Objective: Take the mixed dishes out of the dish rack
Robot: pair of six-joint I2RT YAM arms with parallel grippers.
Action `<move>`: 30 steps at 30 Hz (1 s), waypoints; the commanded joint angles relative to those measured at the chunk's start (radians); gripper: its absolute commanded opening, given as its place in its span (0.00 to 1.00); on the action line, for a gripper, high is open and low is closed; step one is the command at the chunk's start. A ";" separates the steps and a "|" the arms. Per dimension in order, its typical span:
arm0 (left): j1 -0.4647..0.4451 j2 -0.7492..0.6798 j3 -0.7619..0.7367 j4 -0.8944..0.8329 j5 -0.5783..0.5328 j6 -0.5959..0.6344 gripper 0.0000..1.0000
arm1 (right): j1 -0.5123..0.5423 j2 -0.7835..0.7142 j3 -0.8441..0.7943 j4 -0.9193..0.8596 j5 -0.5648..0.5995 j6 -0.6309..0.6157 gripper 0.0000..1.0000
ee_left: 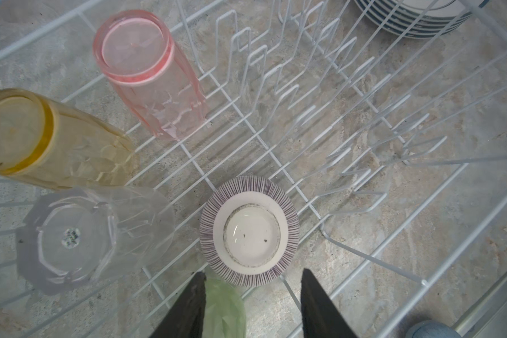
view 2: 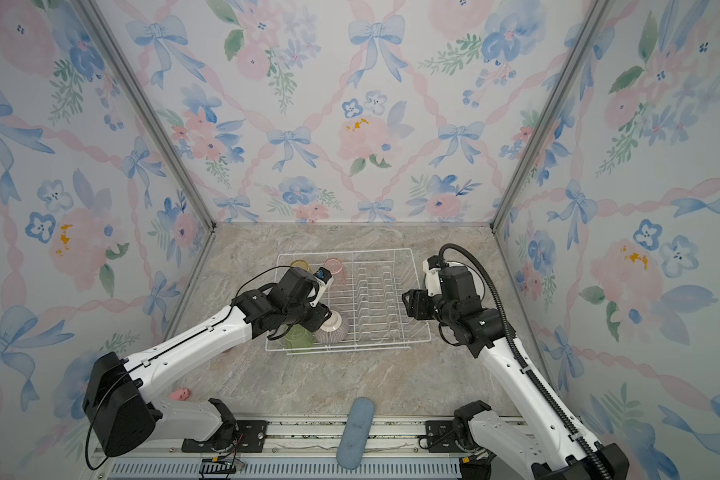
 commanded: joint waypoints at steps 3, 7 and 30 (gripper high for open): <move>-0.016 0.047 0.044 -0.034 0.015 -0.027 0.51 | 0.013 -0.001 -0.025 -0.011 0.015 0.015 0.68; -0.017 0.078 0.044 -0.034 -0.002 -0.035 0.56 | 0.014 0.008 -0.038 0.007 0.007 0.020 0.68; -0.002 0.192 0.067 -0.055 -0.009 -0.065 0.62 | 0.018 0.028 -0.039 0.024 0.005 0.015 0.69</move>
